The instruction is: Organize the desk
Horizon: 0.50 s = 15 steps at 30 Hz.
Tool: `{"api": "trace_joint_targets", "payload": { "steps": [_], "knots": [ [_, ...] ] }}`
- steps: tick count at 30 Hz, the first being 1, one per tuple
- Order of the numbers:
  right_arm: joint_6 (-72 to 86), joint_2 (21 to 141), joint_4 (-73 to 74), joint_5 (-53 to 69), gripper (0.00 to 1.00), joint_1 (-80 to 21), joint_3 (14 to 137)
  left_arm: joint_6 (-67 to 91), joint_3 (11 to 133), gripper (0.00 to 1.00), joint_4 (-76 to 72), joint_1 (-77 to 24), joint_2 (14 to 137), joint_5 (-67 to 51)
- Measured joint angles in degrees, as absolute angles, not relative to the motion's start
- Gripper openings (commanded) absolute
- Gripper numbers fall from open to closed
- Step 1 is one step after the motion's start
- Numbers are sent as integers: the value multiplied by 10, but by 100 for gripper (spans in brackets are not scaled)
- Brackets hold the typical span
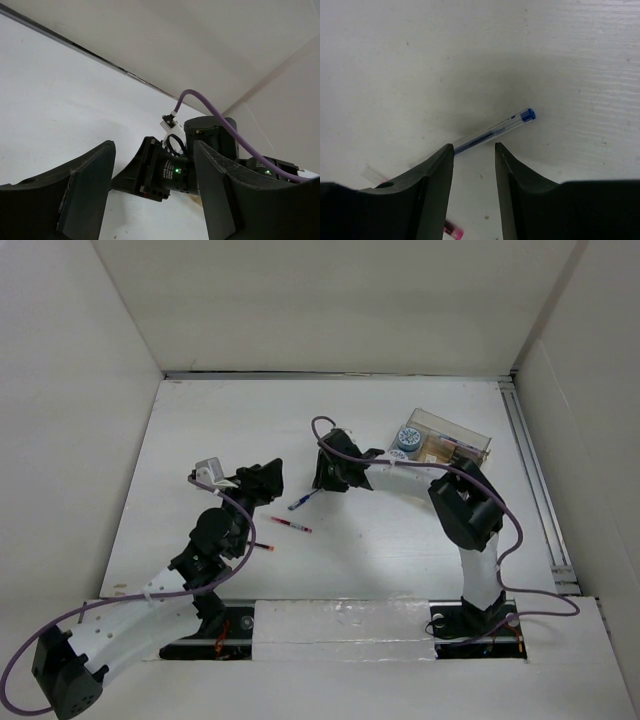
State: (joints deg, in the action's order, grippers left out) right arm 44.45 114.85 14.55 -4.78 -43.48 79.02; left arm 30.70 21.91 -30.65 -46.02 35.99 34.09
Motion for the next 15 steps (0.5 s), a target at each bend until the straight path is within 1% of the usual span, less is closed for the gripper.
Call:
{"api": "trace_joint_targets", "payload": {
  "steps": [1,5,8,9,13,15],
  "knots": [
    [447,1153,151,-58,41,-436,795,307,219,60,-306,-460,358,340],
    [448,1185,195,-110,37,-445,847,307,219,60,-307,-460,357,334],
    [447,1201,211,-140,31,-457,870,308,219,60,-307,-460,357,331],
    [447,1202,221,-150,26,-458,871,308,219,60,-307,-460,357,329],
    [443,1217,240,-170,21,-468,899,309,219,60,-308,-460,357,327],
    [439,1224,250,-189,21,-469,912,310,219,60,-310,-460,357,324]
  ]
}}
